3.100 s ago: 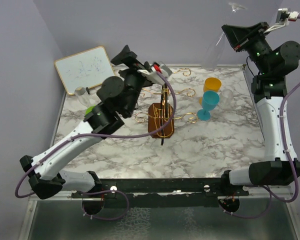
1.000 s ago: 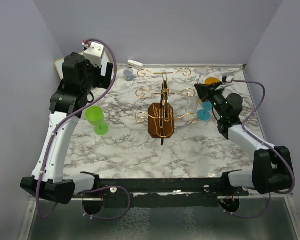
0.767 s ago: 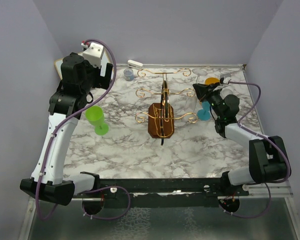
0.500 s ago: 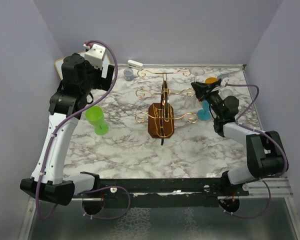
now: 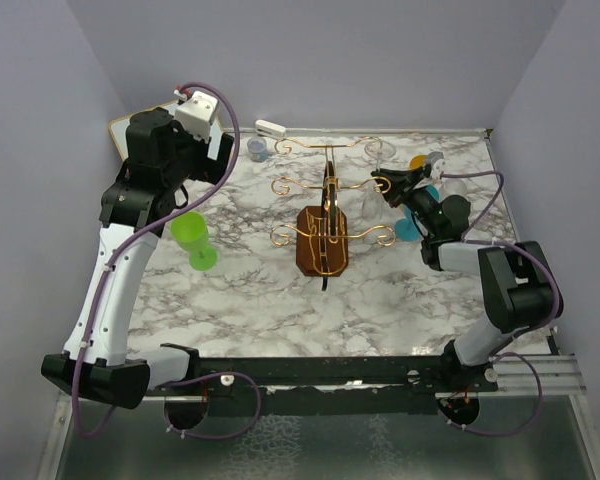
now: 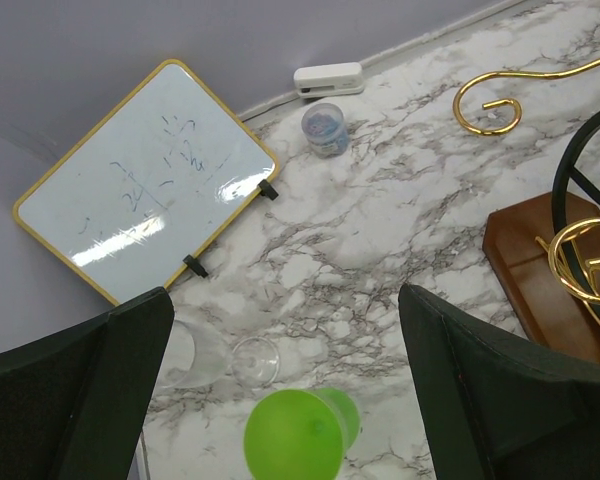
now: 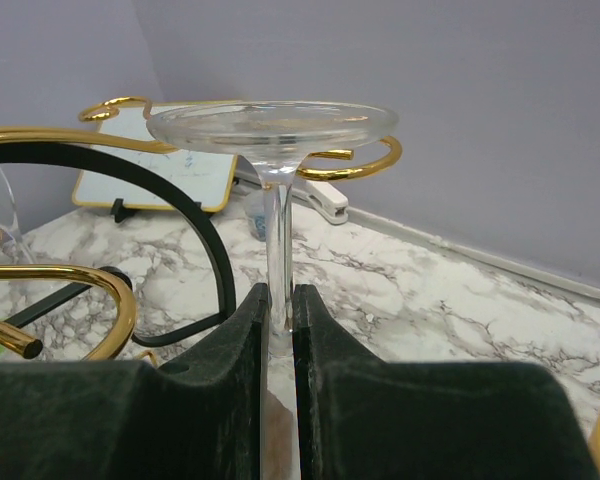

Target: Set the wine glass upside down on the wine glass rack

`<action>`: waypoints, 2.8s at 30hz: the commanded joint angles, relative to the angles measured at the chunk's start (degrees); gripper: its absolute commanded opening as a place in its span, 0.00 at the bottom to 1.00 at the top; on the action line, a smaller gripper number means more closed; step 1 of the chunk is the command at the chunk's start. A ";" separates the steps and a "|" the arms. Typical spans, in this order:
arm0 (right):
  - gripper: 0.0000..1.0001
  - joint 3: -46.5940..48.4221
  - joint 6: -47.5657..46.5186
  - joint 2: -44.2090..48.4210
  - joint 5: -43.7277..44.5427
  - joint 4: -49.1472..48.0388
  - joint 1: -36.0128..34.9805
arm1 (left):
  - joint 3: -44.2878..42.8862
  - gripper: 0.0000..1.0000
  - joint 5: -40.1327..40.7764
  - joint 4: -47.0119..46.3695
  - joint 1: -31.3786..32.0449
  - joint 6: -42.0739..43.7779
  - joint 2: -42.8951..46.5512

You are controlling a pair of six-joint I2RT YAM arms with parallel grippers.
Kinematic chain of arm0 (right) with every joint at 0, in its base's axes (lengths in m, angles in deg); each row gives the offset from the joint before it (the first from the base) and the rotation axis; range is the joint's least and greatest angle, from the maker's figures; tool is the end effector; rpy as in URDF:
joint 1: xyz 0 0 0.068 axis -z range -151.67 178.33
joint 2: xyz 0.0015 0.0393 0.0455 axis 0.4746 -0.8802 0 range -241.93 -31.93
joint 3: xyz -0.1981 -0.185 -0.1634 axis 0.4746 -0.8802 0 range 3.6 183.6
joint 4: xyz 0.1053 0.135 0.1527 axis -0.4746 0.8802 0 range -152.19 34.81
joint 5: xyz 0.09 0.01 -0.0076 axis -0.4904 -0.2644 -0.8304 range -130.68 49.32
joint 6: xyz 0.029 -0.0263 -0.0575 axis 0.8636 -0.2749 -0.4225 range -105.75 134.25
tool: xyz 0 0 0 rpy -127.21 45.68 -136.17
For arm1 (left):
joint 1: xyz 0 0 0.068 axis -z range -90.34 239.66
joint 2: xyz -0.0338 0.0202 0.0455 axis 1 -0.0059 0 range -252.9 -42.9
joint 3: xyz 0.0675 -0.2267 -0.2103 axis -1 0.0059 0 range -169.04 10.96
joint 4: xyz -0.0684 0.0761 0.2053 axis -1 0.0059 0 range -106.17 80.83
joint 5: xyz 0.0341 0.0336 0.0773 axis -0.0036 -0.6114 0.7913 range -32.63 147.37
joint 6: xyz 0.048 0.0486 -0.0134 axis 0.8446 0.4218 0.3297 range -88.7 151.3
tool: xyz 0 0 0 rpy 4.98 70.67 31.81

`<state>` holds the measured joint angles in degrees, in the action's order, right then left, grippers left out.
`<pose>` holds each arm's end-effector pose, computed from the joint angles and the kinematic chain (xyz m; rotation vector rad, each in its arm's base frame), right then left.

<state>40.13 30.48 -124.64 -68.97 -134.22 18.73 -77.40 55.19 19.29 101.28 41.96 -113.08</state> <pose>0.3117 0.0799 0.3145 -0.3554 1.3143 0.6993 0.2162 -0.0467 0.4880 0.3873 1.8319 -0.0472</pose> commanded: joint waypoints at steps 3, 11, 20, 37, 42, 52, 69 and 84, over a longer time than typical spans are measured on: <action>0.01 3.73 0.48 -3.54 -3.56 -4.81 -0.76 | 0.03 0.97 -2.57 0.97 -0.31 0.78 -0.57; 0.01 6.86 -0.43 -6.17 -5.72 -3.72 -1.79 | 0.42 0.96 -2.57 0.76 -0.30 1.04 -0.54; 0.01 12.12 0.39 -10.81 -5.10 -1.05 -3.03 | 1.34 0.96 -2.75 0.99 -0.37 1.59 -0.14; 0.01 11.73 -0.66 -10.96 6.48 -1.89 -3.23 | 2.05 0.97 -1.96 0.14 -0.30 1.68 -0.23; 0.01 11.66 -1.13 -10.41 9.32 -0.71 -3.23 | 2.14 0.97 -1.87 0.13 -0.34 1.59 -0.23; 0.01 9.12 -1.02 -9.26 11.72 -3.60 -3.23 | 2.31 0.97 -1.56 0.03 -0.28 1.74 -0.23; 0.01 4.15 -0.27 -7.31 8.09 -9.60 -3.21 | 4.43 0.98 0.28 -0.09 -0.37 1.57 0.09; 0.15 5.53 1.44 -8.84 0.36 -9.18 -3.23 | 1.36 0.99 4.92 5.79 -10.38 -0.89 -6.35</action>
<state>44.66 31.15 -133.82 -65.08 -139.82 15.69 -73.31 61.77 21.19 96.40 43.93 -116.70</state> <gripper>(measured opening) 0.125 0.993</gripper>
